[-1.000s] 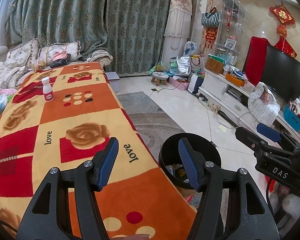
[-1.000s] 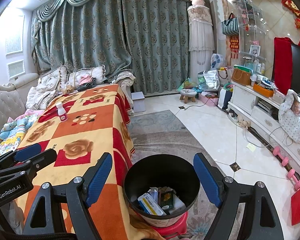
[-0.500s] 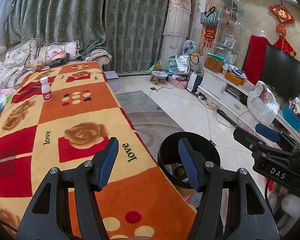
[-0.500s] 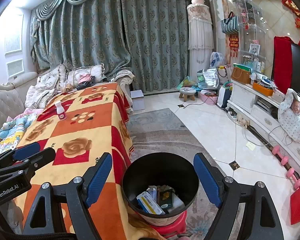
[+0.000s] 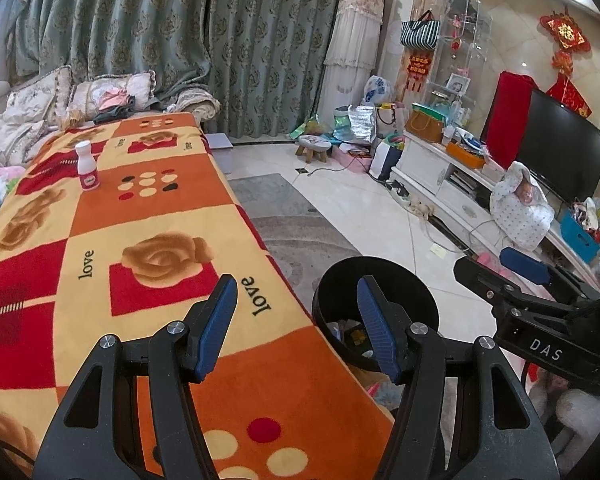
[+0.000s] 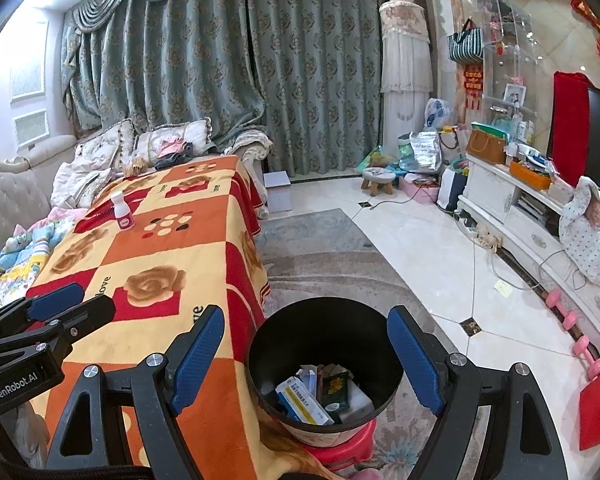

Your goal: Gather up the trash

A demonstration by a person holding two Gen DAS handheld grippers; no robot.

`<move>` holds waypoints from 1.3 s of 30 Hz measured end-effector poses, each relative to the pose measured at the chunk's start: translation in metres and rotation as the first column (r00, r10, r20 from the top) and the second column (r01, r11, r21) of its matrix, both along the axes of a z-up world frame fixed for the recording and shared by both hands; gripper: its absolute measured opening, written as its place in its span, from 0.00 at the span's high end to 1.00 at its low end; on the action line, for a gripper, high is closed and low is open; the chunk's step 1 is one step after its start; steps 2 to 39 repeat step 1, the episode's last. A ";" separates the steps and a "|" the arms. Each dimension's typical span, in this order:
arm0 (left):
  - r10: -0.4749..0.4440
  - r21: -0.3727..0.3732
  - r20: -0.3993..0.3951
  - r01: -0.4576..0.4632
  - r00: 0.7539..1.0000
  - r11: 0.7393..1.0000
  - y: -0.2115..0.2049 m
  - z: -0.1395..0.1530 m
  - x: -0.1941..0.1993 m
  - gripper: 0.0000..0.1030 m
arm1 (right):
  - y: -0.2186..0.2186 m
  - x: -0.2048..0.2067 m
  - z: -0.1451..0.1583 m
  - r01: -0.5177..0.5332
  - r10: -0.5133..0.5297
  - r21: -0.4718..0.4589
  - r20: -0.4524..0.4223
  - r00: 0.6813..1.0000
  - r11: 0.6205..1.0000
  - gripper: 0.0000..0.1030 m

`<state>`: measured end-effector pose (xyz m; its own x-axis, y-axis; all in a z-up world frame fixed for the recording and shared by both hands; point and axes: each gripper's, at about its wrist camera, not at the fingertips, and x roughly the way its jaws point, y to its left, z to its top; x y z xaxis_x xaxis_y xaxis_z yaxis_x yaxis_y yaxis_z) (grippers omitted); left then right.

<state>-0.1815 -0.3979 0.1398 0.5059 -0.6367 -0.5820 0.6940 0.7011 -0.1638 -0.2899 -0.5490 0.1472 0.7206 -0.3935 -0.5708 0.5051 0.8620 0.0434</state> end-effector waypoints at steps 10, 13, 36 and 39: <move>0.004 0.003 -0.001 -0.004 1.000 1.000 0.002 -0.001 0.001 0.41 | 0.001 0.002 -0.001 -0.006 0.006 0.004 -0.005 1.000 1.000 0.21; 0.004 0.003 -0.001 -0.004 1.000 1.000 0.002 -0.001 0.001 0.41 | 0.001 0.002 -0.001 -0.006 0.006 0.004 -0.005 1.000 1.000 0.21; 0.004 0.003 -0.001 -0.004 1.000 1.000 0.002 -0.001 0.001 0.41 | 0.001 0.002 -0.001 -0.006 0.006 0.004 -0.005 1.000 1.000 0.21; 0.004 0.003 -0.001 -0.004 1.000 1.000 0.002 -0.001 0.001 0.41 | 0.001 0.002 -0.001 -0.006 0.006 0.004 -0.005 1.000 1.000 0.21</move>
